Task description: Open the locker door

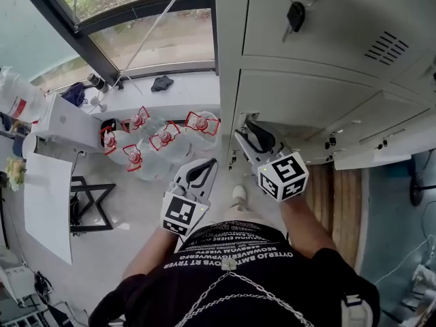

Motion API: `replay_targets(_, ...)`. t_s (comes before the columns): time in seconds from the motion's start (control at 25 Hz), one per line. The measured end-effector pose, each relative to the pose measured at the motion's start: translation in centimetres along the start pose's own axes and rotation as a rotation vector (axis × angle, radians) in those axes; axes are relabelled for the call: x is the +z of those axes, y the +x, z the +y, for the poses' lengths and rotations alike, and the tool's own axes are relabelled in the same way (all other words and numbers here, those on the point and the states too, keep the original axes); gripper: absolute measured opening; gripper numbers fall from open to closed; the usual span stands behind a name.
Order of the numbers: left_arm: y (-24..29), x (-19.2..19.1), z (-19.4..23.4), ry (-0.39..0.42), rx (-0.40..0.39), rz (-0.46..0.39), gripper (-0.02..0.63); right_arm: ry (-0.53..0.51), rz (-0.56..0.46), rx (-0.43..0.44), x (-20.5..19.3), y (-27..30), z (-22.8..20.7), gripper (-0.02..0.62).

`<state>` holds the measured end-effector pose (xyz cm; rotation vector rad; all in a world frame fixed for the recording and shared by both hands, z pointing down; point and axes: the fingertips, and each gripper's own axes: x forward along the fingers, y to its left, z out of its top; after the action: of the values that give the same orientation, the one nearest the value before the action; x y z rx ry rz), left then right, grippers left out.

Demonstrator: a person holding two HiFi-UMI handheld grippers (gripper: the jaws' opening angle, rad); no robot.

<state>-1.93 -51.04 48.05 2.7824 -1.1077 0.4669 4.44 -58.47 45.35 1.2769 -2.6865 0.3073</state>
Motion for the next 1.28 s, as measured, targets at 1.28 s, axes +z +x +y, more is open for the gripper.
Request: replay_targets(1.28,-15.5,-4.4,-5.1,0.01,-0.029,-0.034,0.0,-0.013,0.06,-0.313,-2.7,-8.2,5.4,0.107)
